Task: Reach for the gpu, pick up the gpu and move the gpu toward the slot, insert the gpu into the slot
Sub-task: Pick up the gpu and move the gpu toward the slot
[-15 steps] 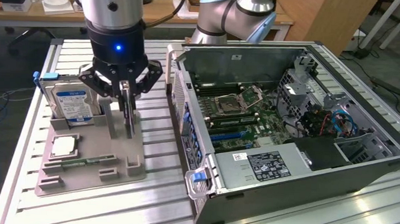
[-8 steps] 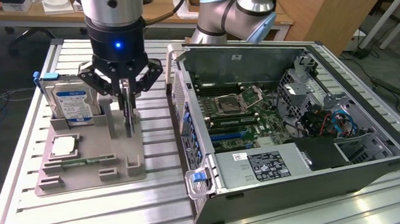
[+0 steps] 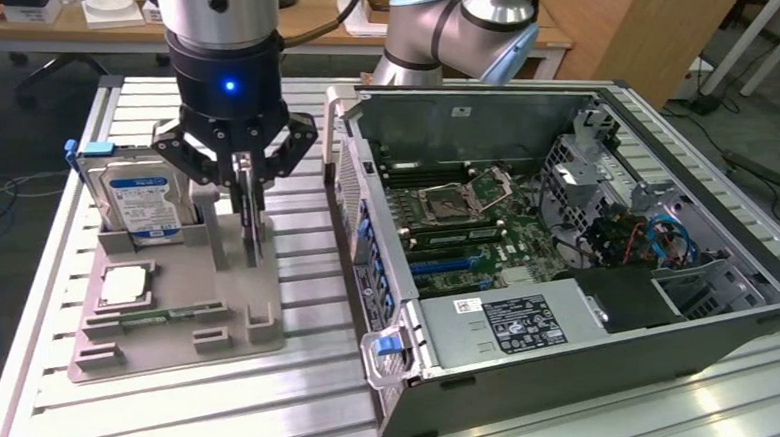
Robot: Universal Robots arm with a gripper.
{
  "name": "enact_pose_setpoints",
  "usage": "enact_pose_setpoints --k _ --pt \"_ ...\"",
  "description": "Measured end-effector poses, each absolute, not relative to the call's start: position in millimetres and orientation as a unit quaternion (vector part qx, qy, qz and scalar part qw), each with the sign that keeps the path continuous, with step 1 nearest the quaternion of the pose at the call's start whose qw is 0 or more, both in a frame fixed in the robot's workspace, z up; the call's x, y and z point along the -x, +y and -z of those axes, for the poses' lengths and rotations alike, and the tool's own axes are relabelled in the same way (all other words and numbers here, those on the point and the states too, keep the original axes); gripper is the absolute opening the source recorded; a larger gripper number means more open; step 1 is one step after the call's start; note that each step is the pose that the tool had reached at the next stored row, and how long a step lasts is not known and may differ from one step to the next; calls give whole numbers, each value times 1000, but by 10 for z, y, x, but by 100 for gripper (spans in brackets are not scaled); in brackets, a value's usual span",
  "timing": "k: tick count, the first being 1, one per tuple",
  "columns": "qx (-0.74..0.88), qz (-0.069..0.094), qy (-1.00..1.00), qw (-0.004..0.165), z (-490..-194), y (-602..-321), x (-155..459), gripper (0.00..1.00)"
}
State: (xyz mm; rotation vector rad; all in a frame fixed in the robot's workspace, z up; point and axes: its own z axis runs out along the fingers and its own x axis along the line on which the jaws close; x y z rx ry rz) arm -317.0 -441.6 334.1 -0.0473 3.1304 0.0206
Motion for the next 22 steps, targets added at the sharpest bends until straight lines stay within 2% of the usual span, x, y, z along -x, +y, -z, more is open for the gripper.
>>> enact_pose_setpoints --k 22 --pt "15 -6 1000 5 -3395 -4416 3170 26"
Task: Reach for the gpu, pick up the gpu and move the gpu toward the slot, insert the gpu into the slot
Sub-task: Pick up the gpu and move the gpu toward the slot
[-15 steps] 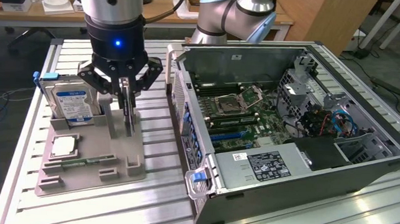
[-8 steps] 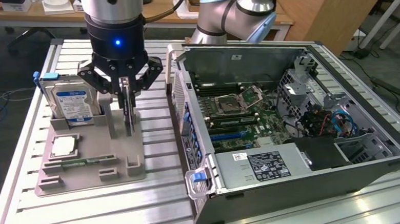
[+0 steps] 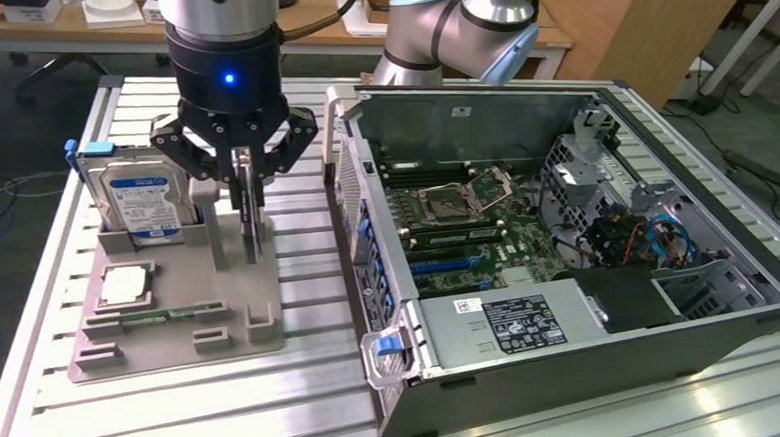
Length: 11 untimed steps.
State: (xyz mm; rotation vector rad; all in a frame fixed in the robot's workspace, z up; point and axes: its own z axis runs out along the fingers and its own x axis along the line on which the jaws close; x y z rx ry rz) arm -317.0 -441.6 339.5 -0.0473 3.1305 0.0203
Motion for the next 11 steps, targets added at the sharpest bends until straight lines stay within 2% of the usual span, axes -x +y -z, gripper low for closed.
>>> enact_pose_setpoints --k 11 --pt "15 -7 1000 5 -3440 -4416 3170 26"
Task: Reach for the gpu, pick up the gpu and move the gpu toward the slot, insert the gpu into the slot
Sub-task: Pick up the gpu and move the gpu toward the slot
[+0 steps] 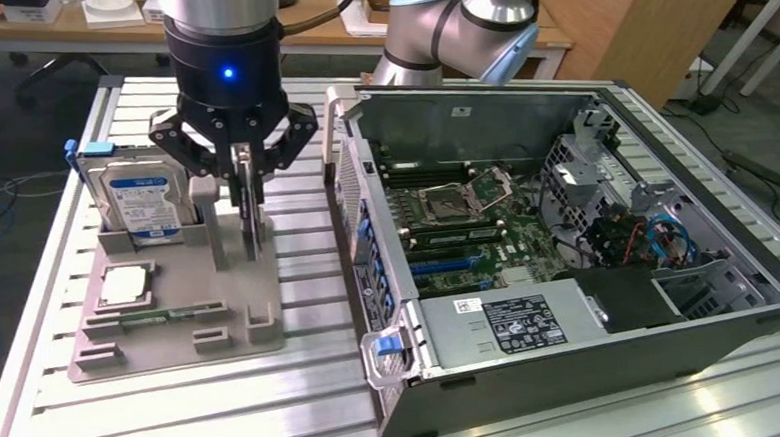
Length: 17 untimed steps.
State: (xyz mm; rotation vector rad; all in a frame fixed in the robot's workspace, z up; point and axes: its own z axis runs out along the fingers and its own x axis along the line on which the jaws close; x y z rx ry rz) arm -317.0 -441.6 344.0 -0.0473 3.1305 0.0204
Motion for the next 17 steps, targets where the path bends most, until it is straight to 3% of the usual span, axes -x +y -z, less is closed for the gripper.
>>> enact_pose_setpoints --k 17 --pt "15 -7 1000 5 -3552 -4416 3192 26"
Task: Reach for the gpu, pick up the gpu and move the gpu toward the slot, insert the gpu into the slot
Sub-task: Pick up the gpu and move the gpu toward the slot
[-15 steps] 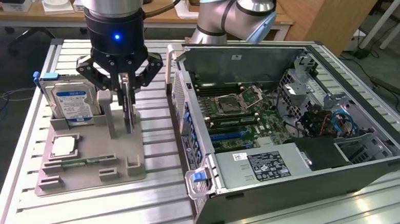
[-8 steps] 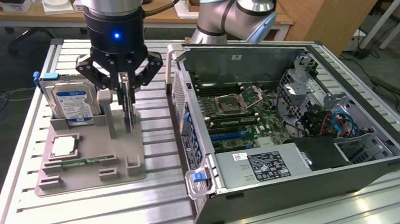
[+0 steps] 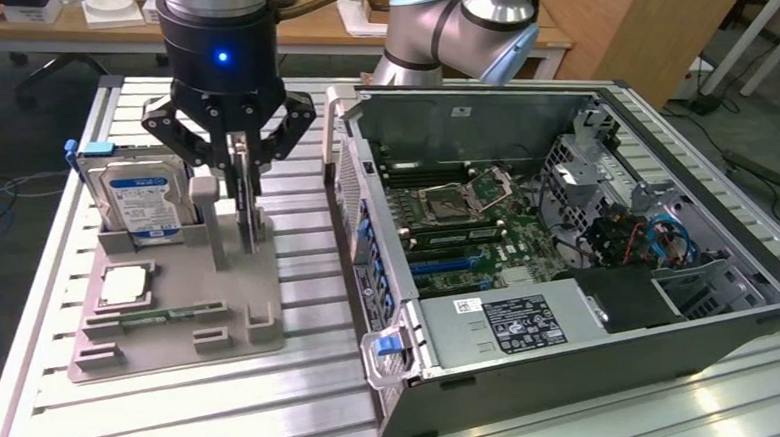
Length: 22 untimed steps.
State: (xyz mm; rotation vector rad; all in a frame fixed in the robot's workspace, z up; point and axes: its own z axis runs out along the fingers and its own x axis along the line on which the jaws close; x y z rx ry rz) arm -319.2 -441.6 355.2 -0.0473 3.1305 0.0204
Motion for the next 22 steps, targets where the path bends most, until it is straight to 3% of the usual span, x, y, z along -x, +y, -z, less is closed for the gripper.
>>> enact_pose_setpoints --k 22 --pt "15 -6 1000 5 -3605 -4416 3195 26"
